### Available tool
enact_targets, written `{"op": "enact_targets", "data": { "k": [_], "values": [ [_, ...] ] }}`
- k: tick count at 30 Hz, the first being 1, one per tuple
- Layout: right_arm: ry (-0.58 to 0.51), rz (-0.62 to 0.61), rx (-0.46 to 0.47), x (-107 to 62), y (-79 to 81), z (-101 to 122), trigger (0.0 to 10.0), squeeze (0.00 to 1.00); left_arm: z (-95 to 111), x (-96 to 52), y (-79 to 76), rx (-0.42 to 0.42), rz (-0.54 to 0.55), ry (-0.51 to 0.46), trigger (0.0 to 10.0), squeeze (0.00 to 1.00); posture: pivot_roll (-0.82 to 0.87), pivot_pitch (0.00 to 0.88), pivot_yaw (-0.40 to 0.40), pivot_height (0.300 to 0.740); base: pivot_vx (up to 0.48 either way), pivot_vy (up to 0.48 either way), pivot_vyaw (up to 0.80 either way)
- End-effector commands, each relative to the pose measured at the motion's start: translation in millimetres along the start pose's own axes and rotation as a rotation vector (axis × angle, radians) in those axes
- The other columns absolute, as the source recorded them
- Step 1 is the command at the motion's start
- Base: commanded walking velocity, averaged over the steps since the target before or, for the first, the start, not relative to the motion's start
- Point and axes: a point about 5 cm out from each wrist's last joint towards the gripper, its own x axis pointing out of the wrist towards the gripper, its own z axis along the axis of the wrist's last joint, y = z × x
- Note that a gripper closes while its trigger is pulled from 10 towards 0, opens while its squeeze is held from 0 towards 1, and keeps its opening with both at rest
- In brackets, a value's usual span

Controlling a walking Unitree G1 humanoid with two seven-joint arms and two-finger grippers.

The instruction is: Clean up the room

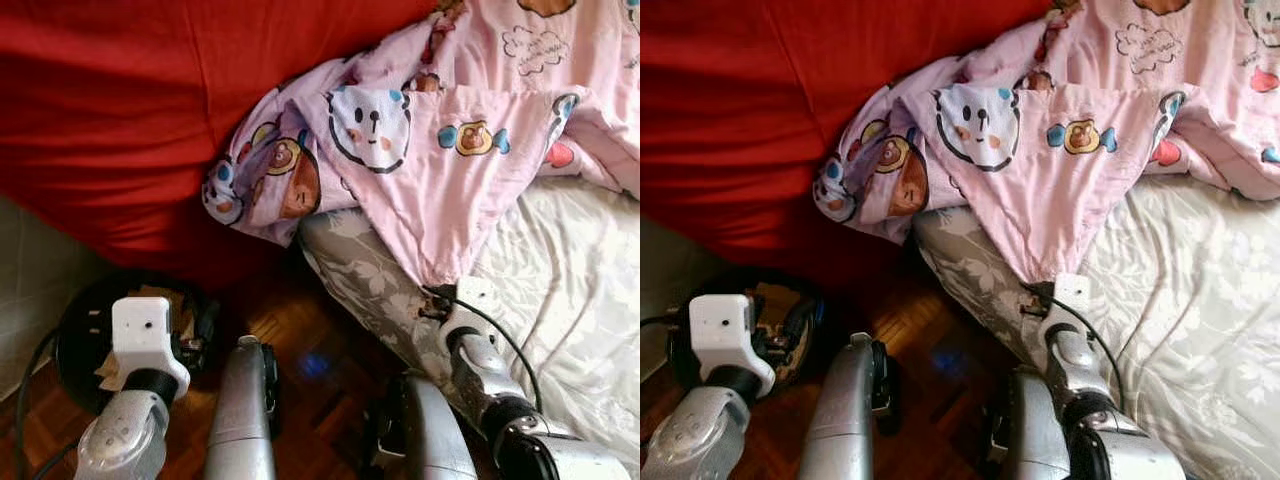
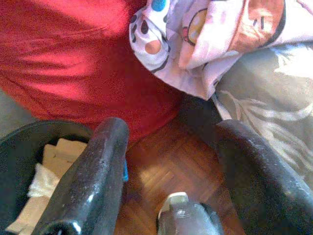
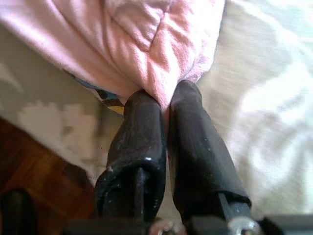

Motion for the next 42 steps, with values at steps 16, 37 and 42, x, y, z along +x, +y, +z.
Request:
{"op": "enact_targets", "data": {
  "k": [16, 37, 42],
  "values": [
    [0.045, -0.057, 0.122, -46.5, -30.5, -81, 0.0, 0.00, -105, 25.3, 28.3, 0.027, 0.050, 0.272, 10.0, 0.00, 0.03, 0.093, 0.016, 0.622, 0.000, 0.000, 0.00],
    [0.258, -0.057, 0.079, -62.8, -26.5, -119, 10.0, 0.00, -182, 20.5, 18.4, 0.053, 0.020, 0.552, 10.0, 0.00, 0.01, 0.000, 0.024, 0.717, 0.000, 0.000, 0.00],
    [0.312, -0.073, 0.043, -67.6, -27.7, -128, 10.0, 0.00, -188, 19.1, 13.9, 0.079, -0.008, 0.596, 10.0, 0.00, 0.02, 0.000, 0.025, 0.740, 0.000, 0.000, 0.00]
  ]
}}
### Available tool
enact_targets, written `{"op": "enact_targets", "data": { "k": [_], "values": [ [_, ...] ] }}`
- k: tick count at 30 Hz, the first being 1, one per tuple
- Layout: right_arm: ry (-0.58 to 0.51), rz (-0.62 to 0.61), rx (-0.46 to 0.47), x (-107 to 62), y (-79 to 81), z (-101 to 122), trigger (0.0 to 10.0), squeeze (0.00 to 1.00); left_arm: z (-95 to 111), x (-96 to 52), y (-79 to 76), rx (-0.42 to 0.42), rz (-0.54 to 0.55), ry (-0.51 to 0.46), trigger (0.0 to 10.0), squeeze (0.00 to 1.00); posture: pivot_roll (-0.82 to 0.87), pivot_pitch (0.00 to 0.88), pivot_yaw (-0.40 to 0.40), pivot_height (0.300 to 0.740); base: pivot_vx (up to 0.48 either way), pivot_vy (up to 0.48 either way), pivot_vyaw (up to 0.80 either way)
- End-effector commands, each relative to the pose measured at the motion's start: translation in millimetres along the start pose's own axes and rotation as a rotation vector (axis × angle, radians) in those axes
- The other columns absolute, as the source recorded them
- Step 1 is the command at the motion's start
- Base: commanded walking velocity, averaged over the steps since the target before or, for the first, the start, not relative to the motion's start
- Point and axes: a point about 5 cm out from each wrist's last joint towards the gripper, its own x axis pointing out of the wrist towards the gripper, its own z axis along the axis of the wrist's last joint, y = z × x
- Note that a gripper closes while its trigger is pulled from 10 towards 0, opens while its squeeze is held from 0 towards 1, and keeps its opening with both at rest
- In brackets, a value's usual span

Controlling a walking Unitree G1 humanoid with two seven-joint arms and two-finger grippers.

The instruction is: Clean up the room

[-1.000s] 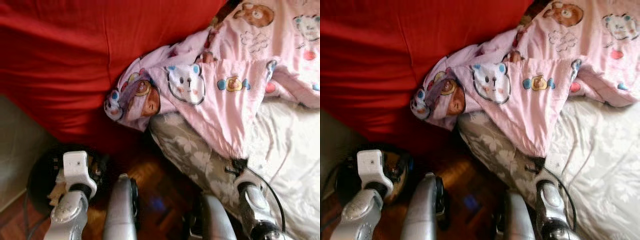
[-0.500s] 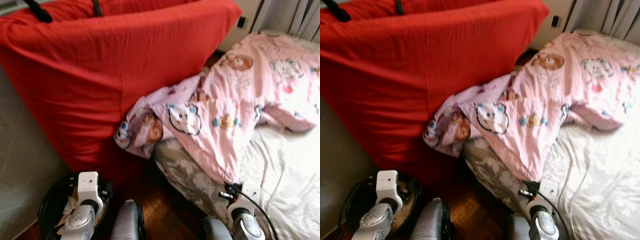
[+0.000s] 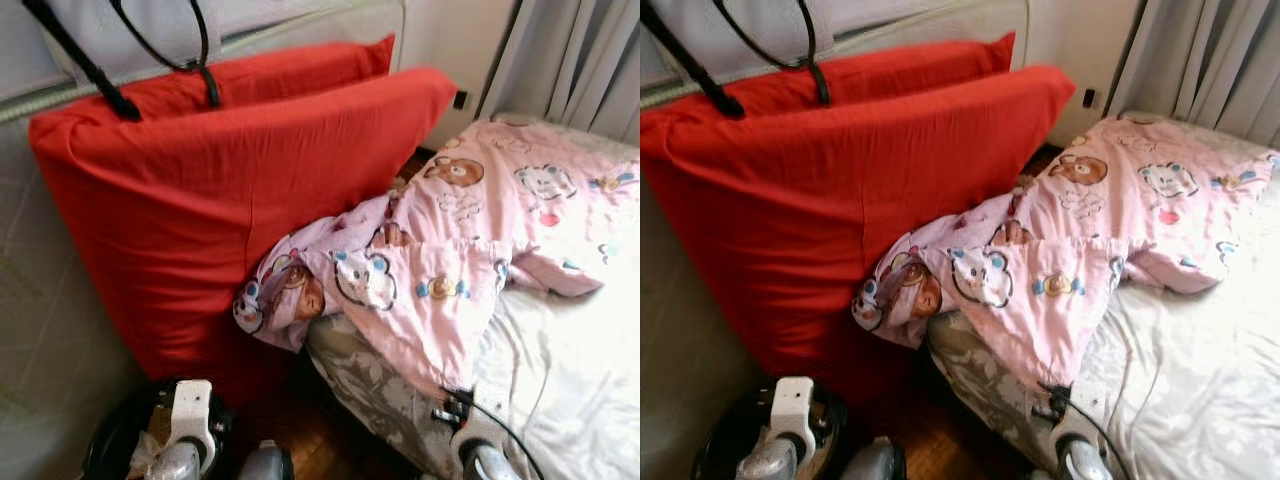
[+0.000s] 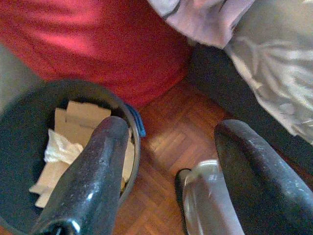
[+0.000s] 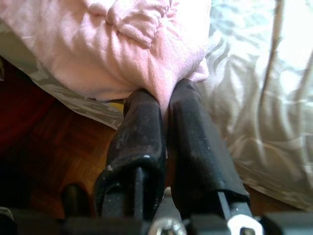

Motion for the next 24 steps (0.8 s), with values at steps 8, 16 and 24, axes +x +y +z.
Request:
{"op": "enact_targets", "data": {
  "k": [8, 16, 24],
  "values": [
    [0.056, -0.043, -0.015, -4.5, -7.8, -13, 10.0, 0.00, -17, -1.7, 0.0, 0.064, 0.003, 0.097, 10.0, 0.00, -0.01, 0.000, 0.025, 0.740, 0.000, 0.000, 0.00],
    [0.119, -0.039, -0.041, -9.4, -11.0, -27, 10.0, 0.00, -34, -7.4, 1.6, 0.052, 0.027, 0.167, 10.0, 0.00, -0.02, 0.000, 0.028, 0.740, 0.000, 0.000, 0.00],
    [0.198, -0.103, -0.015, -21.0, -25.4, -50, 10.0, 0.00, -46, -12.3, -0.3, 0.031, 0.038, 0.206, 10.0, 0.00, -0.04, 0.000, 0.048, 0.740, 0.000, 0.000, 0.00]
  ]
}}
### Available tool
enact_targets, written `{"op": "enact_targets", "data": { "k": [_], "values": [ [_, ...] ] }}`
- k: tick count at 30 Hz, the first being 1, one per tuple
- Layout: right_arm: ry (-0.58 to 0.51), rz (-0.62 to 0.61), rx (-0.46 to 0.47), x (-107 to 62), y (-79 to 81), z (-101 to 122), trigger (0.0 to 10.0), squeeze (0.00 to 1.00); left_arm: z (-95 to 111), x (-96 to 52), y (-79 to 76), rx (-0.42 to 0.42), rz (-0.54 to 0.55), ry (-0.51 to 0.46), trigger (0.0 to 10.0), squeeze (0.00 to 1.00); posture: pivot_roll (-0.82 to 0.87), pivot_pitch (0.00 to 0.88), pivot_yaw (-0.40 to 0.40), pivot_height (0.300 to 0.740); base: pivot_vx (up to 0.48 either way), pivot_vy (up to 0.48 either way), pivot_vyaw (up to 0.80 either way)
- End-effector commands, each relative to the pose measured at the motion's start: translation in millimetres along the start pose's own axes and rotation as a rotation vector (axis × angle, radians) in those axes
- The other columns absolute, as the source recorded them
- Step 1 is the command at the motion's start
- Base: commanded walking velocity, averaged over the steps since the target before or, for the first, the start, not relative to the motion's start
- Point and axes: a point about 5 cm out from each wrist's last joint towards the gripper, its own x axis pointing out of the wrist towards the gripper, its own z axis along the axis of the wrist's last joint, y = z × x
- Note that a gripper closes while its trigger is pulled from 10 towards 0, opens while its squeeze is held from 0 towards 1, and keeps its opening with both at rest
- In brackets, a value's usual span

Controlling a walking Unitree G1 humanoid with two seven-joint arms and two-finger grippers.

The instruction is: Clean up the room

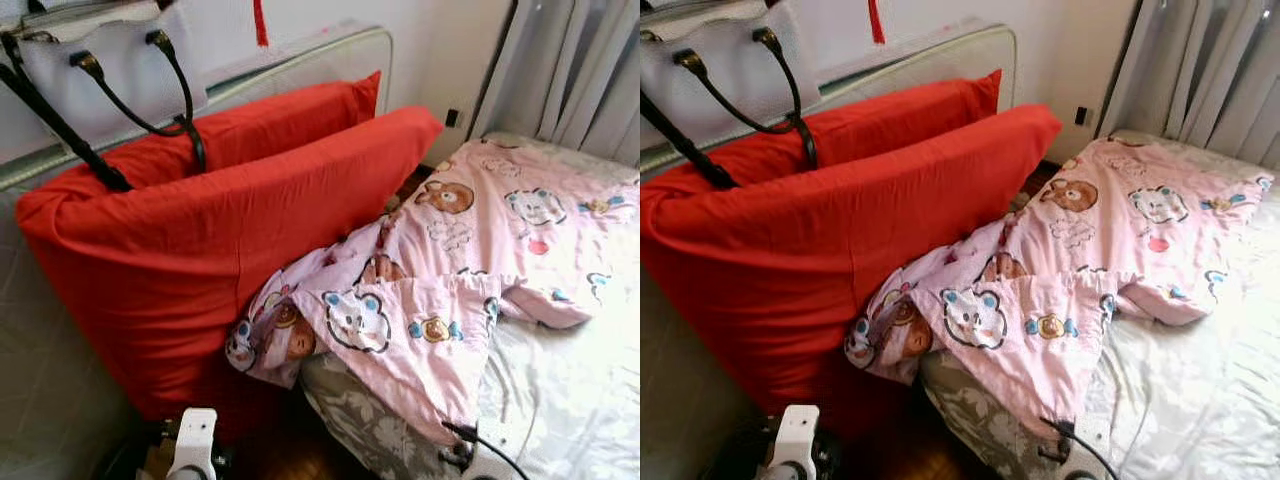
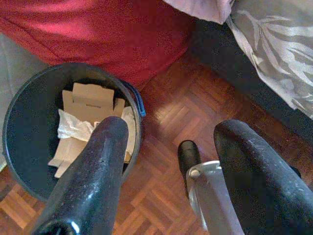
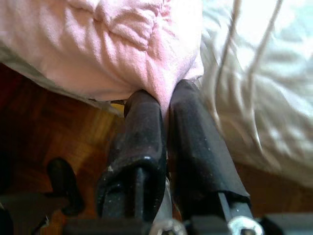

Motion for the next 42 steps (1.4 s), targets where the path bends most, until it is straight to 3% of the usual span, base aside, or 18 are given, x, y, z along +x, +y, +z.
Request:
{"op": "enact_targets", "data": {
  "k": [1, 9, 23, 42],
  "values": [
    [0.025, -0.012, 0.000, -1.5, -1.8, -6, 10.0, 0.00, -6, -1.0, -0.4, 0.006, 0.006, 0.024, 10.0, 0.00, -0.04, 0.000, 0.048, 0.740, 0.000, 0.000, 0.00],
    [0.050, -0.016, -0.006, -5.6, -7.3, -18, 10.0, 0.00, -8, -1.6, -0.4, -0.015, 0.015, 0.025, 10.0, 0.00, -0.05, 0.000, 0.042, 0.740, 0.000, 0.000, 0.00],
    [0.040, -0.007, -0.012, -4.0, -5.3, -13, 10.0, 0.00, -10, -2.3, 0.7, -0.020, 0.018, 0.032, 10.0, 0.00, -0.03, 0.000, 0.033, 0.740, 0.000, 0.000, 0.00],
    [0.055, -0.022, 0.006, -5.5, -8.2, -18, 10.0, 0.00, -11, -3.0, 5.5, -0.022, 0.023, 0.033, 10.0, 0.00, -0.02, 0.002, 0.045, 0.740, -0.261, 0.000, 0.00]
  ]
}}
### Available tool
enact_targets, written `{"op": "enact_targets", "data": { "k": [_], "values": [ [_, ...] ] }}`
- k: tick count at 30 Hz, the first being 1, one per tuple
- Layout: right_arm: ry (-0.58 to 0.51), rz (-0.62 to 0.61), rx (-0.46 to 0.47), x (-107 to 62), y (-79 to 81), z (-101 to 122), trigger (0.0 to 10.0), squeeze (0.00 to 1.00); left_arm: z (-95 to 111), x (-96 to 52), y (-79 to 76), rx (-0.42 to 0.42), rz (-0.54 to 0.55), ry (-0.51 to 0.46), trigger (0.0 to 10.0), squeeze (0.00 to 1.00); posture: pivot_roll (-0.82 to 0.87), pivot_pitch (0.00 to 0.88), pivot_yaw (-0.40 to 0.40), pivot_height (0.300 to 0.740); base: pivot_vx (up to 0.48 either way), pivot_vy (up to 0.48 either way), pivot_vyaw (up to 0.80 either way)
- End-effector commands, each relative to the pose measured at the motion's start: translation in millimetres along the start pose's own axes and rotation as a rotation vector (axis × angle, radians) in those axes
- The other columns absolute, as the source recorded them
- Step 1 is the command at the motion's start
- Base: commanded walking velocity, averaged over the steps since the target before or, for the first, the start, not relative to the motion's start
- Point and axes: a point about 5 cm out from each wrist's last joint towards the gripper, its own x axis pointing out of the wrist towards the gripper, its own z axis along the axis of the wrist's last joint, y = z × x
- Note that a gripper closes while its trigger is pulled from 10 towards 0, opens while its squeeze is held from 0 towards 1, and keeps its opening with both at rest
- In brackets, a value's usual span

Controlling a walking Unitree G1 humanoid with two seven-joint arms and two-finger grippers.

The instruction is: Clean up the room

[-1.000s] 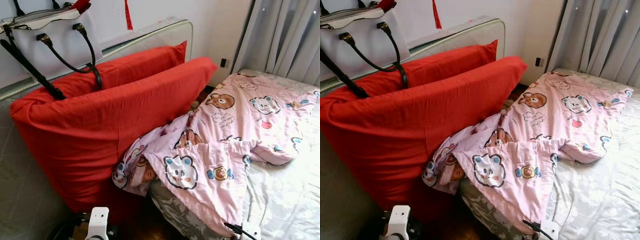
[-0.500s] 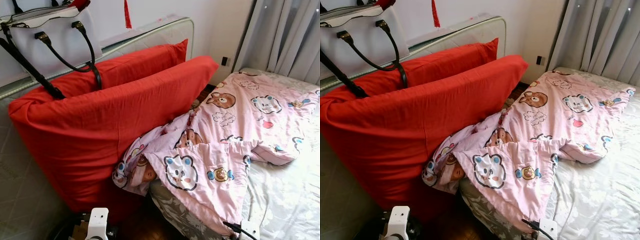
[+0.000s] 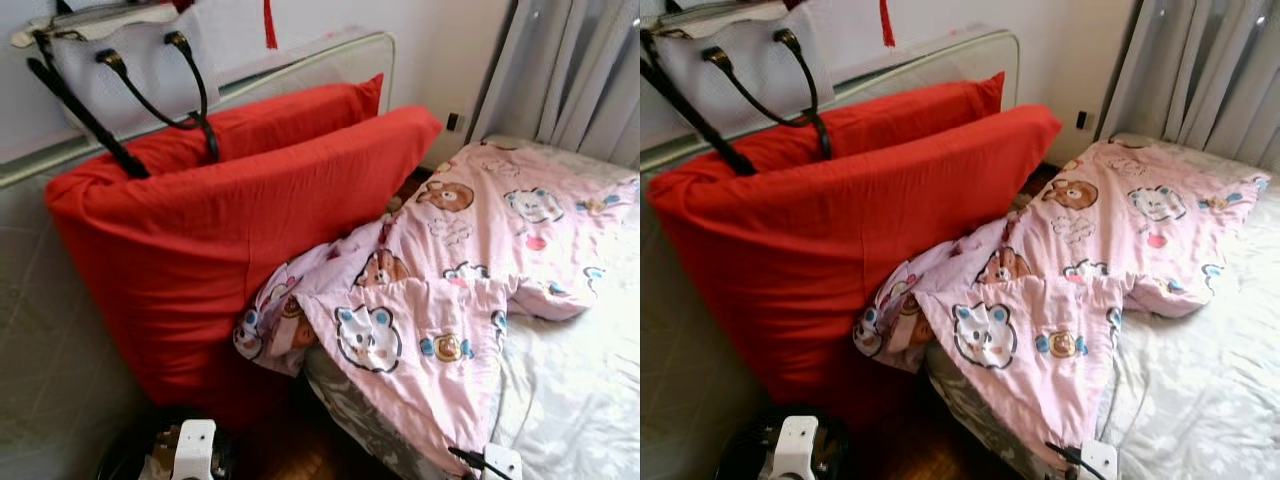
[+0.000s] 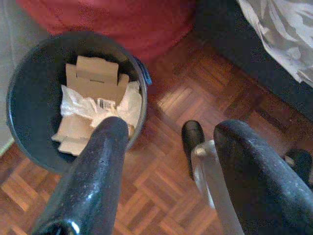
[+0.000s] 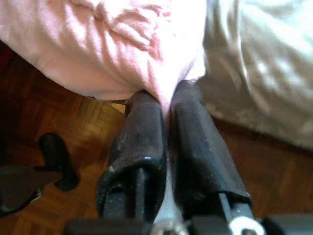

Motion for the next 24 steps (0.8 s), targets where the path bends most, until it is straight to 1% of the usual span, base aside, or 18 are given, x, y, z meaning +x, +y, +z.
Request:
{"op": "enact_targets", "data": {
  "k": [1, 16, 24],
  "values": [
    [0.005, -0.006, 0.009, 0.6, -1.0, 1.3, 10.0, 0.00, -6.5, -1.6, 1.6, -0.007, 0.004, 0.021, 10.0, 0.00, -0.02, 0.002, 0.046, 0.740, -0.281, 0.000, 0.00],
    [-0.004, -0.021, 0.010, 0.7, 1.0, 2.0, 10.0, 0.00, -11.5, -2.9, 2.9, -0.007, 0.005, 0.037, 10.0, 0.00, -0.02, 0.000, 0.043, 0.740, -0.281, 0.000, 0.00],
    [-0.028, -0.035, 0.015, 1.6, -0.6, 7.3, 10.0, 0.00, -14.9, -3.7, 1.9, -0.006, 0.003, 0.047, 10.0, 0.00, -0.02, 0.000, 0.039, 0.740, -0.280, 0.000, 0.00]
  ]
}}
